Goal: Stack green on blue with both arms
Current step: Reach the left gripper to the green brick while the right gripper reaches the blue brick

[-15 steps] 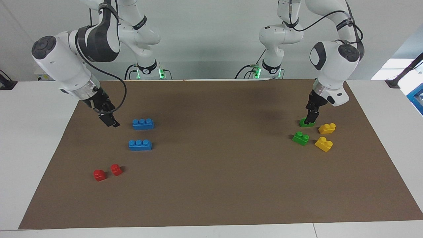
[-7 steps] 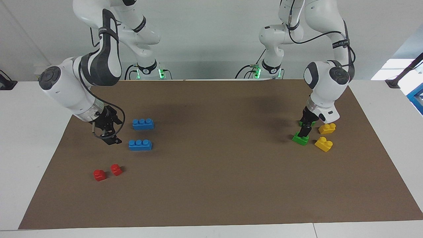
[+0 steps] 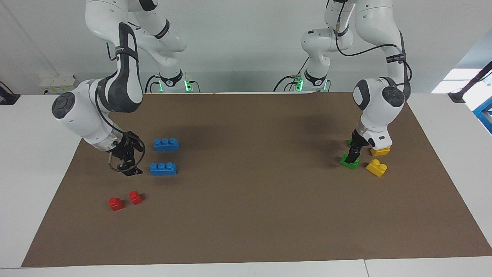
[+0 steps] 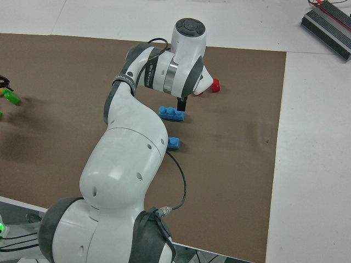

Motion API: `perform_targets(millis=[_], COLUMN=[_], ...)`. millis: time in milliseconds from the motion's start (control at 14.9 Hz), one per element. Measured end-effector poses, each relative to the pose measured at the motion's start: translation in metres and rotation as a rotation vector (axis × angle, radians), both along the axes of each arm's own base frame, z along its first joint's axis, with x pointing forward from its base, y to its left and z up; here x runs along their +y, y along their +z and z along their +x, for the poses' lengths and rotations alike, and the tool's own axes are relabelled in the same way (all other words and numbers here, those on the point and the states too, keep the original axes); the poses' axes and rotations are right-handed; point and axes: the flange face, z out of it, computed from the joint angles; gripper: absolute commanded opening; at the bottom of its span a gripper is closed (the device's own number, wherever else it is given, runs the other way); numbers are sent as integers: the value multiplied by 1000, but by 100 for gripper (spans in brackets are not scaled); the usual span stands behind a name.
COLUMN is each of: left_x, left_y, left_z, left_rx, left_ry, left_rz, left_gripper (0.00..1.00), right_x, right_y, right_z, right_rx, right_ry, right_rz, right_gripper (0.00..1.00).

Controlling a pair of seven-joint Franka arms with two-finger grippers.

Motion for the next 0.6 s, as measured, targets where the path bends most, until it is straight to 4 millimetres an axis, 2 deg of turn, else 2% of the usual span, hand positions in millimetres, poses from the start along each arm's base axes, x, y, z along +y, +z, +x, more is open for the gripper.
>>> perform_targets(millis=[335,604], left_x=[19,15], left_y=[-3,-17], left_z=[5,9], left_rx=[-10,-18], left_ry=[-6,-15], left_rz=[0,-2], left_gripper=[100,100], right_x=[-10,-8], right_y=[-25,-46], right_z=[-5,-4], right_rx=[7,21], right_ry=[14,19], right_rz=[116,171], right_gripper=[100,100])
